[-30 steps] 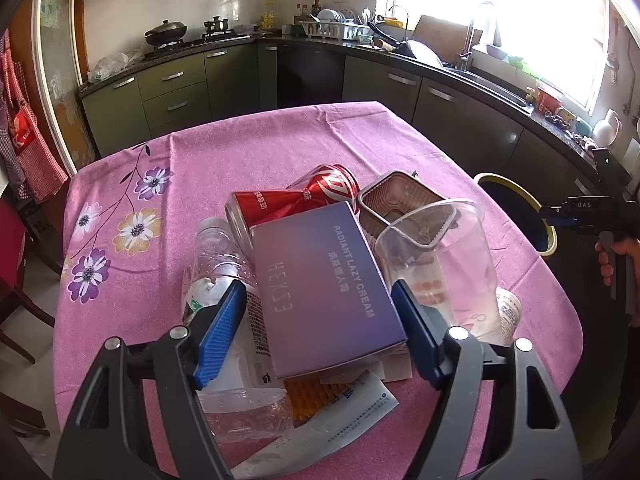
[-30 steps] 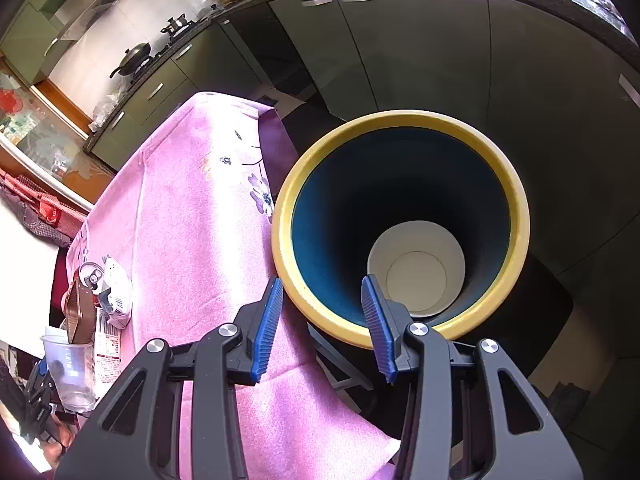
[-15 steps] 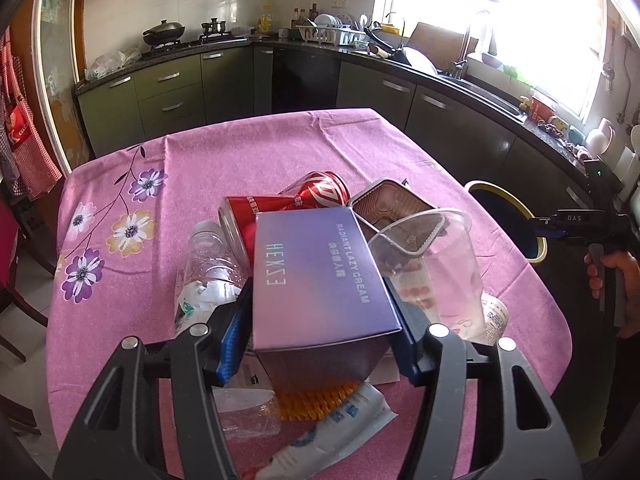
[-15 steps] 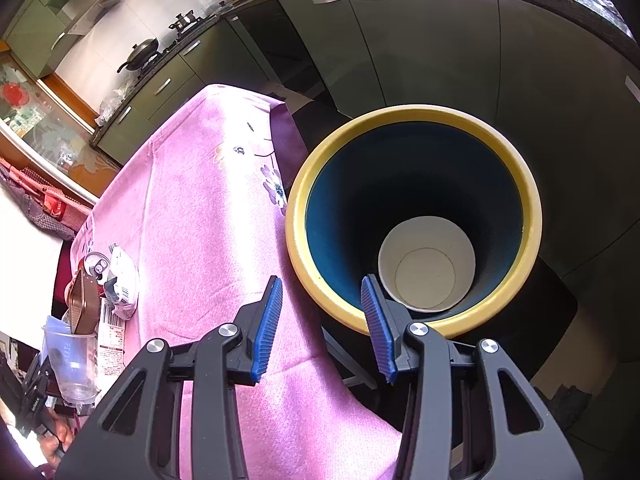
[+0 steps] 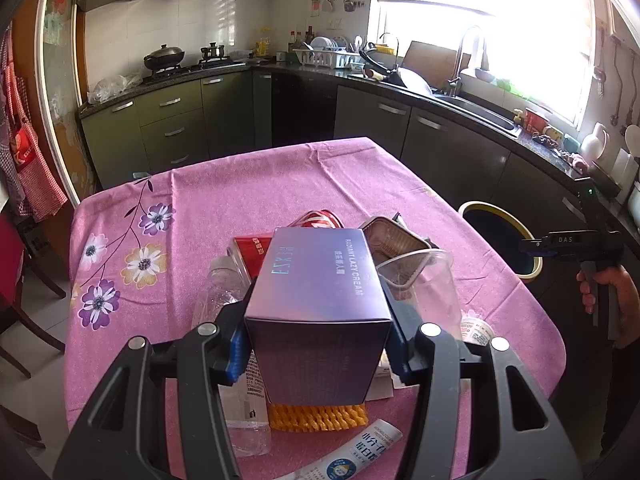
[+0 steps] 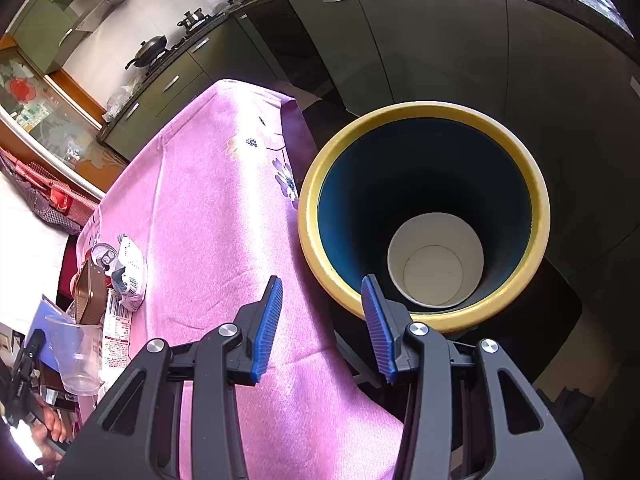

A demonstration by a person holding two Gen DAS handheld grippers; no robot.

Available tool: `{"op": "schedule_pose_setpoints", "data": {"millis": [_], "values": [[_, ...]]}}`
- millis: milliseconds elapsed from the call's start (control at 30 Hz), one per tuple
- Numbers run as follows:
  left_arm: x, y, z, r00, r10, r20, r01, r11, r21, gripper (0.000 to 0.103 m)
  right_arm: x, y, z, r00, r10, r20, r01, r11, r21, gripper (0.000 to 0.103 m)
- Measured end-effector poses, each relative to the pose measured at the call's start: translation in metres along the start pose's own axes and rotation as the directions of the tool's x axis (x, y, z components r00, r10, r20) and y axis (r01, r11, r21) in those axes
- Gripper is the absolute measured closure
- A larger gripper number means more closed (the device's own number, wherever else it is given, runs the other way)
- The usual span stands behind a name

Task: Collect trash
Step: 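Carry the purple box over the bin and open the left gripper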

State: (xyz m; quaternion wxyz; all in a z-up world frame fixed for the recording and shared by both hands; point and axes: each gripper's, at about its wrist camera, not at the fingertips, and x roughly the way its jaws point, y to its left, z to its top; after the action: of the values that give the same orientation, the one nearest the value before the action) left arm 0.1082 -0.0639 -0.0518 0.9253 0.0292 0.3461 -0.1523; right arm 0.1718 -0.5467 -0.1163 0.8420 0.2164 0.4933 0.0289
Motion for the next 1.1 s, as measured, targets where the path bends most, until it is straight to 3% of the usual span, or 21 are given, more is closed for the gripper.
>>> {"op": "schedule_pose_setpoints", "data": {"millis": [267, 500, 767, 867, 1000, 1100], "values": [[-0.032, -0.01, 0.02, 0.995, 0.001, 0.102, -0.005, 1.0, 0.031, 0.051, -0.009, 0.004, 0.0, 1.0, 0.003, 0.025, -0.003, 1.0, -0.016, 0.06], [-0.046, -0.048, 0.039, 0.985, -0.08, 0.152, 0.067, 0.994, 0.087, 0.051, -0.023, -0.004, -0.002, 0.998, -0.013, 0.062, 0.014, 1.0, -0.021, 0.06], [-0.016, -0.135, 0.059, 0.962, -0.261, 0.074, 0.247, 0.956, 0.159, 0.051, -0.046, -0.035, -0.003, 0.991, -0.044, 0.124, 0.045, 0.999, -0.006, 0.06], [0.009, -0.177, 0.068, 0.943, -0.331, 0.009, 0.324, 0.929, 0.18, 0.051, -0.053, -0.05, -0.005, 0.989, -0.033, 0.144, 0.032, 0.999, 0.008, 0.06], [0.049, -0.235, 0.076, 0.92, -0.387, -0.068, 0.392, 0.895, 0.211, 0.051, -0.061, -0.071, -0.008, 0.985, -0.025, 0.173, 0.02, 0.999, 0.031, 0.06], [0.084, -0.277, 0.081, 0.914, -0.389, -0.115, 0.405, 0.886, 0.224, 0.051, -0.068, -0.089, -0.011, 0.981, -0.018, 0.191, 0.008, 0.998, 0.058, 0.06]]}}
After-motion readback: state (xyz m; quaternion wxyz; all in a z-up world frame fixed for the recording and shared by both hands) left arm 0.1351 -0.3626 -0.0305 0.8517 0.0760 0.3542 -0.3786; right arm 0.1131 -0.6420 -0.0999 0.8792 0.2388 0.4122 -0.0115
